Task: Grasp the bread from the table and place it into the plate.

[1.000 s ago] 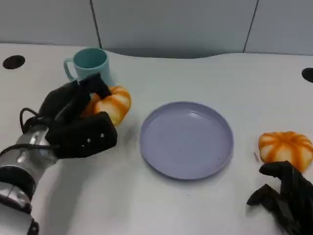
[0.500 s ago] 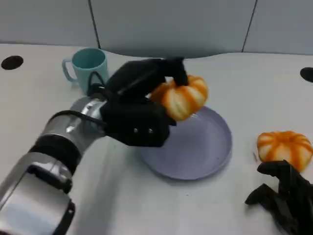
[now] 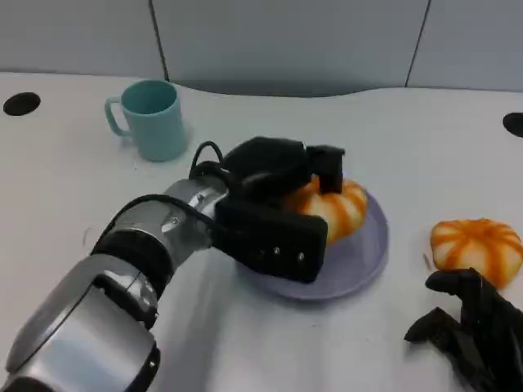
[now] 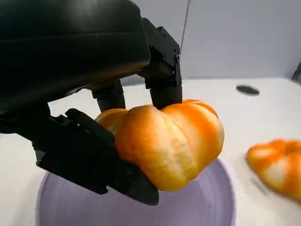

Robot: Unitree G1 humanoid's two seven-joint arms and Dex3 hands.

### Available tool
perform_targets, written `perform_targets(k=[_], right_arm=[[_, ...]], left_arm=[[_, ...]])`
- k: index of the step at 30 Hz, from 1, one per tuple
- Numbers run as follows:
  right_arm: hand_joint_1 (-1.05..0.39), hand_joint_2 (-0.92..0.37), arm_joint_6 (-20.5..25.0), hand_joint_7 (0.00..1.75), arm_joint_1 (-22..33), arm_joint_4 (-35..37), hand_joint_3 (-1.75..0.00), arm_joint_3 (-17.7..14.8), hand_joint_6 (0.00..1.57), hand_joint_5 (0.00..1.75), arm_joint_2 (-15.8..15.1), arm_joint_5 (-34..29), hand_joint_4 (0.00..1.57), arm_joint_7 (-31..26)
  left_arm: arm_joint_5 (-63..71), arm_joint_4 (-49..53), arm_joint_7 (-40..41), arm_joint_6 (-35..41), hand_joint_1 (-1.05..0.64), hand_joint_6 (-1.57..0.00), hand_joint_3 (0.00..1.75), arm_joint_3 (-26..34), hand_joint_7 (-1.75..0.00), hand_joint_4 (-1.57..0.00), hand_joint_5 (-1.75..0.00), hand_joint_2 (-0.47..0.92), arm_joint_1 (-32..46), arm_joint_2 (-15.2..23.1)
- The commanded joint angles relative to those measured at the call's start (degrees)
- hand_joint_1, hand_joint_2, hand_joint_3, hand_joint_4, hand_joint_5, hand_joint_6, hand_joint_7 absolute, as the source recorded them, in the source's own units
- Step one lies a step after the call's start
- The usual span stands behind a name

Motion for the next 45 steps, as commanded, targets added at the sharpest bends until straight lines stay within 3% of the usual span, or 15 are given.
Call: perform_targets(k=[1,5,8,12,17,20,28,32,36,40,45], right_arm=[[-0.34,-0.92,-0.88,1.67,0.62,-0.16,-0.64,-0.21,0.27,1.75,0.13,0.11,0.48,-0.18],[-0.35,-0.92,-1.36,1.66,0.89,-0.24,-0.63,0.04,0.28,1.75,0.18,-0.08,0.48,-0.10],[-0.36,-0.92,-1.62,1.66,0.95,-0.23,-0.63,0.34,0.28,1.75,-0.09,-0.50,0.48,-0.03],[-0.36,-0.92,-2.26,1.66,0.90,0.16,-0.64,0.39,0.27,1.75,-0.13,-0.30,0.47,0.42],[-0.36,-0.92,-1.49,1.65,0.88,-0.33,-0.62,0.35,0.28,1.75,0.24,-0.13,0.48,-0.55],[-0.36,-0.92,-1.33,1.65,0.86,-0.36,-0.63,0.32,0.28,1.75,0.10,-0.03,0.48,-0.50],[-0.36,-0.92,-1.66,1.66,0.44,0.60,-0.63,-0.19,0.28,1.75,-0.25,0.53,0.48,0.37],[-0.37,-0.92,-1.74,1.66,0.32,0.88,-0.63,-0.30,0.27,1.75,-0.39,0.36,0.47,0.42],[-0.36,-0.92,-1.63,1.66,0.25,0.99,-0.63,-0.44,0.27,1.75,-0.68,0.36,0.46,0.62],[-0.36,-0.92,-1.96,1.67,0.31,1.25,-0.64,-0.34,0.27,1.75,-1.20,0.32,0.48,1.56],[-0.36,-0.92,-2.58,1.67,0.78,1.12,-0.64,-0.31,0.27,1.75,-1.06,0.09,0.47,1.88]], left_arm=[[3.64,0.88,-0.74,0.10,-0.34,-0.46,0.12,-3.53,-1.65,-0.64,-1.71,0.81,-2.08,1.28],[3.85,0.91,-3.90,0.70,-0.45,-0.43,0.02,-4.14,-1.10,-0.44,-1.34,0.87,-2.48,1.44],[4.76,0.53,-4.91,1.13,-0.55,-0.40,0.00,-5.28,-0.39,-0.22,-0.81,0.91,-3.13,1.56],[4.39,0.35,-3.60,0.53,-0.69,-0.24,0.00,-5.20,-0.11,-0.02,-0.48,0.92,-3.27,1.79],[3.75,0.21,-3.25,0.00,-0.80,-0.11,0.04,-4.73,-0.03,0.00,-0.09,0.92,-3.83,2.14],[2.80,-0.15,-4.23,-0.06,-0.86,-0.07,0.08,-3.83,-0.01,0.00,-0.01,0.92,-4.49,2.46],[-2.94,-2.10,-10.54,-3.07,-0.94,-0.07,0.16,1.51,-0.01,0.00,0.00,0.92,-5.14,5.19],[-13.17,-5.22,-16.86,-8.95,-0.92,-0.10,0.17,9.74,-0.03,-0.02,-0.01,0.92,-2.37,9.34],[-22.61,-8.44,-21.78,-13.81,-0.90,-0.16,0.20,16.55,-0.05,-0.09,-0.05,0.92,3.65,12.41],[-35.22,-12.87,-28.75,-17.93,-0.77,-0.23,0.16,24.14,-0.06,-0.15,-0.09,0.92,12.73,13.54],[-53.12,-23.53,-40.51,-13.19,-0.79,-0.23,0.17,32.13,-0.05,-0.20,-0.12,0.92,26.50,12.59]])
